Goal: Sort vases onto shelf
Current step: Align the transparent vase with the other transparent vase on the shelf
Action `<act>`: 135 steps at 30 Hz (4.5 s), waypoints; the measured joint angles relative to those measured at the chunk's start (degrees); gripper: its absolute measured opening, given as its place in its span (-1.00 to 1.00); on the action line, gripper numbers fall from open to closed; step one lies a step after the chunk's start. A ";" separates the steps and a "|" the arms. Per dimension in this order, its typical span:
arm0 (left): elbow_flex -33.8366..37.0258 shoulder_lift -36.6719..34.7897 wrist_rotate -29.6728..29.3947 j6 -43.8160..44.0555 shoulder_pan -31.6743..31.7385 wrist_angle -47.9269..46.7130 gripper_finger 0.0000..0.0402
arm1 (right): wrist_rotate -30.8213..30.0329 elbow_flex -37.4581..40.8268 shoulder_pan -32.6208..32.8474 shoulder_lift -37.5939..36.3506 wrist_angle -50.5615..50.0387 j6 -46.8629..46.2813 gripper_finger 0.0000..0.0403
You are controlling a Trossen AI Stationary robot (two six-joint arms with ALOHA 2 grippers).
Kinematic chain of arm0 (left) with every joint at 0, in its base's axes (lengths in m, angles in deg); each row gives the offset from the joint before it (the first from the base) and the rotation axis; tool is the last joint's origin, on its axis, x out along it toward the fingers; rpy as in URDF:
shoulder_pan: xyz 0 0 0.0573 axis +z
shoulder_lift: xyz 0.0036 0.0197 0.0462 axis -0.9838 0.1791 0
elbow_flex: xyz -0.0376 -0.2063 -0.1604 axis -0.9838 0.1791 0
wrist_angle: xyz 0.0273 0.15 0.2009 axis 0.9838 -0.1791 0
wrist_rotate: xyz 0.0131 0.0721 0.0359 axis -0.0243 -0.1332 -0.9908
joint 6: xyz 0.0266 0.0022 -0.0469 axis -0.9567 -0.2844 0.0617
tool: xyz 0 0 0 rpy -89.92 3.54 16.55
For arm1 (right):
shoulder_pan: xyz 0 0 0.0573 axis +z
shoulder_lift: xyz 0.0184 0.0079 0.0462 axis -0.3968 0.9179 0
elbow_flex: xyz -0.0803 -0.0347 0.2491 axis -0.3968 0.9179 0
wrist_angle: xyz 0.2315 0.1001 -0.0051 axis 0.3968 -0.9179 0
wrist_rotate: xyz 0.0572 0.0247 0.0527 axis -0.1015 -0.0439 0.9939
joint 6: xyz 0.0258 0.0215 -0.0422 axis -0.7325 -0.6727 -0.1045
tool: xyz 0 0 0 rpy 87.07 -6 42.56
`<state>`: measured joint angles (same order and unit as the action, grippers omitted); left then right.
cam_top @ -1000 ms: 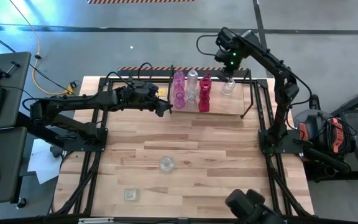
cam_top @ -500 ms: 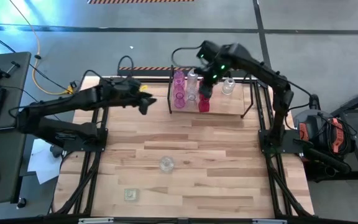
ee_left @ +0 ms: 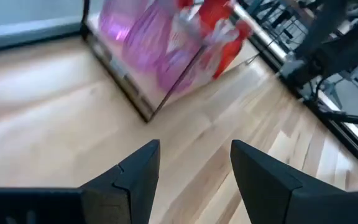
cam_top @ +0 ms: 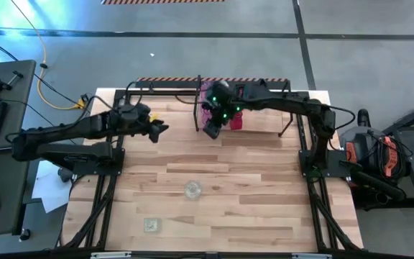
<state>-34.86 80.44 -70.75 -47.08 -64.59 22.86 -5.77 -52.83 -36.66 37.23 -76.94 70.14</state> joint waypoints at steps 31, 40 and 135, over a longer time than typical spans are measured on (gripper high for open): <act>9.25 -15.63 7.73 0.96 -0.59 -0.13 -0.07 | -4.77 29.30 21.80 -0.05 35.17 -45.92 -0.36; 9.25 -15.63 7.56 1.16 -0.59 -0.14 -0.07 | -4.44 35.60 22.39 -0.05 47.28 -52.07 -0.36; 9.19 -11.81 6.10 6.41 -10.12 4.93 -0.07 | -7.18 1.97 23.07 13.31 11.17 -15.97 -0.36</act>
<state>-25.67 68.63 -64.65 -40.67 -74.71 27.79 -12.95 -50.86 -13.59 50.53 -65.78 54.17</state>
